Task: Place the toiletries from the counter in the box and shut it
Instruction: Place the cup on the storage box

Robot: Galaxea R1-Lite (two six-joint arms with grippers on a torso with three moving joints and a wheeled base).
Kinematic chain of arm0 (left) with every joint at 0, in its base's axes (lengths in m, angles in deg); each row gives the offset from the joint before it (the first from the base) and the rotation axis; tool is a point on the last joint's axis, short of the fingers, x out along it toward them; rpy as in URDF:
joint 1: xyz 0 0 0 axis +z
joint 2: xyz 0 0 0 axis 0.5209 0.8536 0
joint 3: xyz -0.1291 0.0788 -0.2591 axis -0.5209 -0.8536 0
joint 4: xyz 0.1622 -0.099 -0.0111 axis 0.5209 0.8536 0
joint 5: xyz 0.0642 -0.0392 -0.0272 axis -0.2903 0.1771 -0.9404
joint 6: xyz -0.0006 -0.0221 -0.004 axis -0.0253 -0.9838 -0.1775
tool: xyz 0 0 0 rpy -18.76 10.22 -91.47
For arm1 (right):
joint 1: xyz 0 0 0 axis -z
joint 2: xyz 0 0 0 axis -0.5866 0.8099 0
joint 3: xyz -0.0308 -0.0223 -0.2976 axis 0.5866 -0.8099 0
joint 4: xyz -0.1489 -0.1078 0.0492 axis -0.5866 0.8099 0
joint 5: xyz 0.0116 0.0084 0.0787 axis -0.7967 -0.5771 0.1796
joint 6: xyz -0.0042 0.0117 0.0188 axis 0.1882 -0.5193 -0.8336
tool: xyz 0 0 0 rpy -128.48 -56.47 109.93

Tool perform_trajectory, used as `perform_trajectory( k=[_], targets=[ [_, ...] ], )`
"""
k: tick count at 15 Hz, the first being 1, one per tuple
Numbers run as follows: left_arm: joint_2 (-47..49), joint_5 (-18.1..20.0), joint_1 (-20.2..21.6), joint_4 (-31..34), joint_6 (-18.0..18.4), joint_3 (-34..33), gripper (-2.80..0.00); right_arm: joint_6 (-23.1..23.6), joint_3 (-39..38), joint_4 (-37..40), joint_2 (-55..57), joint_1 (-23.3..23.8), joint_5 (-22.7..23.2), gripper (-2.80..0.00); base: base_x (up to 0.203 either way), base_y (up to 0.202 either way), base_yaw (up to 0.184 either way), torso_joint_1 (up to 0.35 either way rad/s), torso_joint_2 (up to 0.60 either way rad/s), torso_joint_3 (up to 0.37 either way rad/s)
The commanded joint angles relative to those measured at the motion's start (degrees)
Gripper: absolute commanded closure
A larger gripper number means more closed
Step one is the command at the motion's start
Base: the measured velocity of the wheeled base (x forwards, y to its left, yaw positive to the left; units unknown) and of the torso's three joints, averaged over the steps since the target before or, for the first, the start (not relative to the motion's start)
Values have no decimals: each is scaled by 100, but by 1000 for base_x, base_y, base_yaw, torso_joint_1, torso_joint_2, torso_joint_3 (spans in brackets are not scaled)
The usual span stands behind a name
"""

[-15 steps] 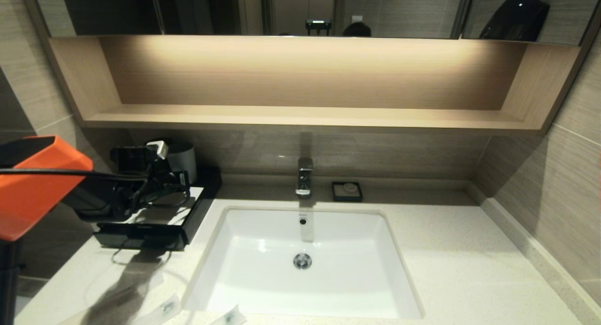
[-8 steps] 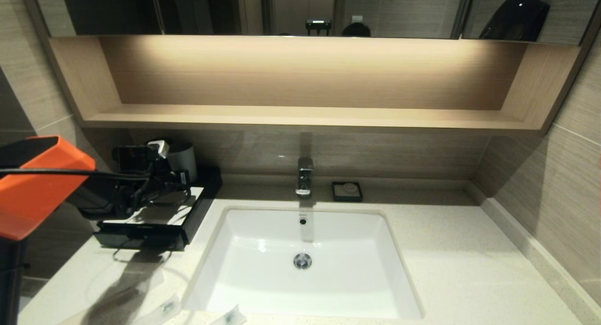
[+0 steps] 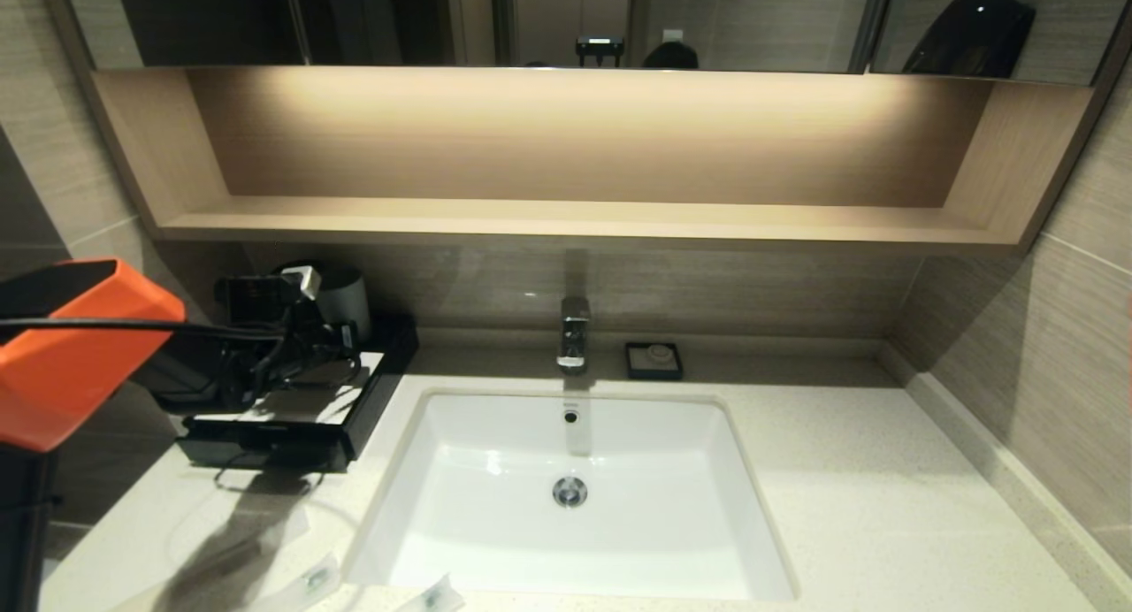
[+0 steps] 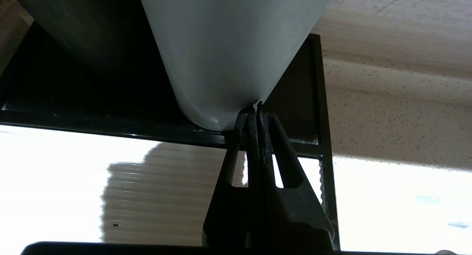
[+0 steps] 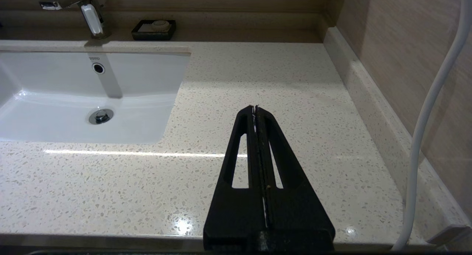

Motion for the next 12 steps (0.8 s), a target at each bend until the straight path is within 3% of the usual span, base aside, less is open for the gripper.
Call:
perform_trajectory(
  k=[1, 6, 12],
  targets=[
    [46, 3, 2, -27, 5, 8, 0, 0, -1, 0, 0, 0, -1, 0, 0, 0, 0, 0, 0, 0],
    [-184, 12, 2, -27, 5, -151, 0, 0, -1, 0, 0, 0, -1, 0, 0, 0, 0, 0, 0, 0],
    [-1055, 12, 6, -71, -2, -1042, 0, 0, -1, 0, 0, 0, 6, 0, 0, 0, 0, 0, 0, 0]
  ],
)
